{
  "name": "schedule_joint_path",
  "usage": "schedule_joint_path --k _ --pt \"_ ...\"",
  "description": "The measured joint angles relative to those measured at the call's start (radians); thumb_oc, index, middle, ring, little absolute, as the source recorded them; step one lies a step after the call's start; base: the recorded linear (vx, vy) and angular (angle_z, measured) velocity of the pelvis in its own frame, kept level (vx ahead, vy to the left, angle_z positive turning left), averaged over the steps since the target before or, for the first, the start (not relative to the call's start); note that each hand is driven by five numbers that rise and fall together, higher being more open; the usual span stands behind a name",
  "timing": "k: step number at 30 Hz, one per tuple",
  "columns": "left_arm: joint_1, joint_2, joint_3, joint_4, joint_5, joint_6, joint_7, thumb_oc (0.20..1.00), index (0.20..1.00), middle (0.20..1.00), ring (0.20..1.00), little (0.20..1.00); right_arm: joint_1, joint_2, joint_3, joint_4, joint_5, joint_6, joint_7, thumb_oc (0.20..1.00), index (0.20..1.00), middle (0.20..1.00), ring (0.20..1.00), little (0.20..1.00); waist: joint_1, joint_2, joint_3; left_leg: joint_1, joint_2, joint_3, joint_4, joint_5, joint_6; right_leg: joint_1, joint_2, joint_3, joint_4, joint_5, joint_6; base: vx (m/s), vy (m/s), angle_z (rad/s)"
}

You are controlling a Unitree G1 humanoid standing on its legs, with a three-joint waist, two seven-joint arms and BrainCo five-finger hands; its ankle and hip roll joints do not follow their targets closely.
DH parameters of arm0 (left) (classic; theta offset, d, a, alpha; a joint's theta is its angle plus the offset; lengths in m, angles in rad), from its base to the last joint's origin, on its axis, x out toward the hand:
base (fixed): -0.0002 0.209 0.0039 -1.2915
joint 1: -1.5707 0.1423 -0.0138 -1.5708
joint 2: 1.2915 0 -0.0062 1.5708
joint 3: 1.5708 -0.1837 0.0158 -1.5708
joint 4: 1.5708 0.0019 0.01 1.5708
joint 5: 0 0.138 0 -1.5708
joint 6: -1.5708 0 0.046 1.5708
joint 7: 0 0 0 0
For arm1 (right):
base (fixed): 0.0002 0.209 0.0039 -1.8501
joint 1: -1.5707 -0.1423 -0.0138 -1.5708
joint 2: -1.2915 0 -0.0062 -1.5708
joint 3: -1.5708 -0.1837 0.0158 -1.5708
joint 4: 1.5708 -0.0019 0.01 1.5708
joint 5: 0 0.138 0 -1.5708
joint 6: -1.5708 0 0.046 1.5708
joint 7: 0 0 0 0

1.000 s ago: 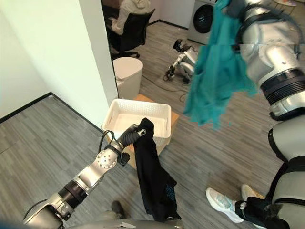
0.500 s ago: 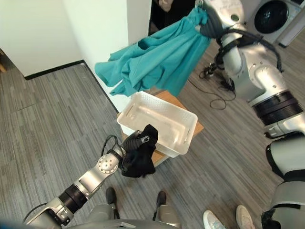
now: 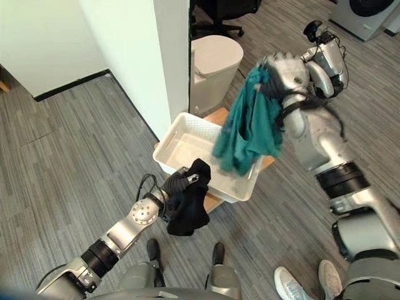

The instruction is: Pick up bed clothes into laundry basket.

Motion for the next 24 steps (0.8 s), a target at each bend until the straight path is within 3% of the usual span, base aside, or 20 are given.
schedule_joint_path --k 1,2,3,8,14,19,21,24 --pt "0.0 -0.002 -0.005 0.0 0.0 0.0 0.0 0.2 0.2 0.2 0.2 0.2 0.028 0.033 -0.001 0.005 -0.003 0.0 0.001 0.2 0.2 0.2 0.2 0.2 0.001 0.003 0.002 0.0 0.0 -0.001 0.0 0.0 0.0 0.0 0.0 -0.001 0.0 0.0 0.0 -0.01 -0.032 0.04" --pt "0.001 -0.002 -0.01 0.0 0.0 0.0 0.0 0.2 0.2 0.2 0.2 0.2 0.051 0.068 -0.001 0.018 -0.013 0.0 -0.001 0.379 0.379 0.379 0.379 0.379 0.004 0.007 0.005 -0.001 0.0 -0.004 0.0 0.0 0.0 0.002 0.0 -0.003 0.0 0.0 0.0 -0.01 -0.035 0.09" --pt "0.004 -0.004 -0.015 0.0 0.0 0.002 -0.002 0.2 0.2 0.2 0.2 0.2 0.069 0.117 0.001 0.064 -0.024 0.001 -0.003 1.0 1.0 1.0 1.0 1.0 0.002 0.011 0.008 -0.001 0.0 -0.013 0.0 0.0 0.0 0.007 0.0 -0.01 -0.001 -0.001 0.001 0.0 -0.033 0.18" --pt "0.005 -0.005 -0.019 -0.003 0.0 0.007 -0.02 0.2 0.2 0.2 0.2 0.2 0.115 0.208 0.056 0.324 -0.107 0.05 0.0 1.0 1.0 1.0 1.0 1.0 0.046 0.037 0.019 -0.01 -0.005 -0.04 0.0 0.005 0.002 0.015 -0.002 -0.036 -0.001 -0.002 0.002 0.02 -0.023 0.16" --pt "0.001 0.017 0.036 -0.075 0.003 0.012 -0.016 0.2 0.2 0.2 0.2 0.2 0.214 0.197 -0.042 0.309 -0.133 0.057 -0.01 1.0 1.0 1.0 1.0 1.0 0.046 0.039 0.018 0.008 -0.019 -0.053 0.0 0.008 0.003 0.046 -0.015 -0.055 -0.002 -0.01 0.009 0.01 -0.011 0.12" --pt "-0.056 0.049 0.082 -0.181 0.017 0.004 0.029 0.2 0.2 0.2 0.2 0.2 0.378 0.177 -0.223 0.189 -0.052 0.023 -0.061 1.0 1.0 1.0 1.0 1.0 0.022 0.044 0.015 0.03 -0.022 -0.051 0.0 0.004 0.003 0.066 -0.018 -0.05 -0.002 -0.012 0.011 -0.01 -0.014 -0.02" --pt "-0.129 0.05 0.105 -0.24 0.02 0.005 0.064 0.2 0.2 0.2 0.2 0.2 0.48 0.16 -0.324 0.167 0.004 -0.001 -0.089 1.0 1.0 1.0 1.0 1.0 -0.013 0.049 0.012 0.037 -0.022 -0.048 0.0 -0.004 0.005 0.071 -0.02 -0.044 -0.002 -0.012 0.011 0.01 -0.023 -0.05" --pt "-0.253 0.044 0.128 -0.301 0.04 -0.003 0.1 0.2 0.2 0.2 0.2 0.2 0.572 0.131 -0.374 0.281 0.053 -0.004 -0.096 1.0 1.0 1.0 1.0 1.0 -0.054 0.051 0.004 0.053 -0.022 -0.031 0.0 -0.006 0.0 0.076 -0.021 -0.025 -0.002 -0.012 0.012 0.0 -0.015 -0.15"
